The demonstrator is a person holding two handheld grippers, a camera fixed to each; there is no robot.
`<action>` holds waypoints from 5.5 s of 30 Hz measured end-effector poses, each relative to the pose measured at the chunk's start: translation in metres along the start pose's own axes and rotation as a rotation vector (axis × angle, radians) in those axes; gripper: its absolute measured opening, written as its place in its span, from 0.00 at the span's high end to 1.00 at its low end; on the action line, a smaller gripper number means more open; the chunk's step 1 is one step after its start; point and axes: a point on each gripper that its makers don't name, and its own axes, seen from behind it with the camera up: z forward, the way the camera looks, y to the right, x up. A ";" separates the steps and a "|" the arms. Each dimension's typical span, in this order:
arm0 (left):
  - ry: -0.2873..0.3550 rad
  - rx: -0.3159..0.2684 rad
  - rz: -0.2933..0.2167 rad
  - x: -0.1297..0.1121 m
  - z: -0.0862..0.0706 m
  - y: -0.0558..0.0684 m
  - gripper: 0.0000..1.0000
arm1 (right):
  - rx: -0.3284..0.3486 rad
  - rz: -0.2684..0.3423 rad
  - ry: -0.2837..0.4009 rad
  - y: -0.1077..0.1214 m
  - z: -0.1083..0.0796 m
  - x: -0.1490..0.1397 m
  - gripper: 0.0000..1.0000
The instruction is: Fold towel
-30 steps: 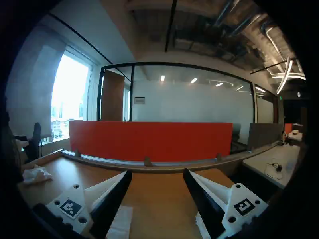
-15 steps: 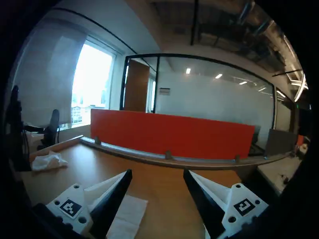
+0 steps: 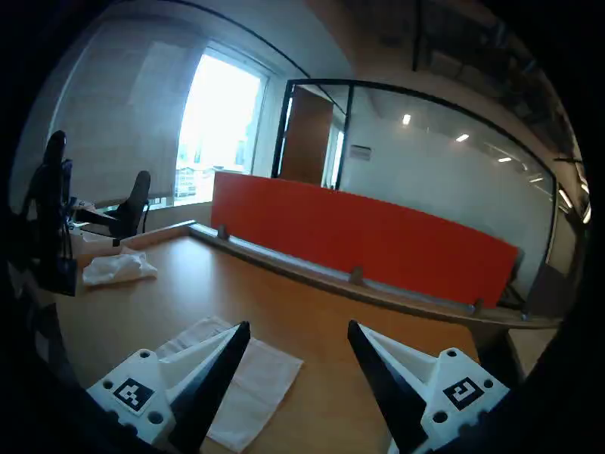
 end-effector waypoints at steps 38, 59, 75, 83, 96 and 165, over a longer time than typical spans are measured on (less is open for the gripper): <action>-0.336 -0.245 0.071 -0.184 0.031 0.094 0.03 | 0.189 -0.049 -0.325 -0.067 0.031 -0.194 0.00; -0.521 -0.344 0.121 -0.258 0.030 0.120 0.03 | 0.287 -0.084 -0.485 -0.094 0.026 -0.274 0.00; -0.591 -0.376 0.134 -0.276 0.031 0.129 0.03 | 0.329 -0.100 -0.552 -0.095 0.021 -0.302 0.03; -0.611 -0.384 0.145 -0.277 0.031 0.128 0.05 | 0.342 -0.092 -0.566 -0.096 0.021 -0.309 0.14; -0.621 -0.375 0.142 -0.278 0.030 0.131 0.29 | 0.374 -0.074 -0.580 -0.102 0.016 -0.311 0.45; -0.493 -0.273 -0.016 -0.123 -0.031 0.130 0.89 | 0.297 -0.085 -0.390 -0.083 -0.039 -0.144 0.84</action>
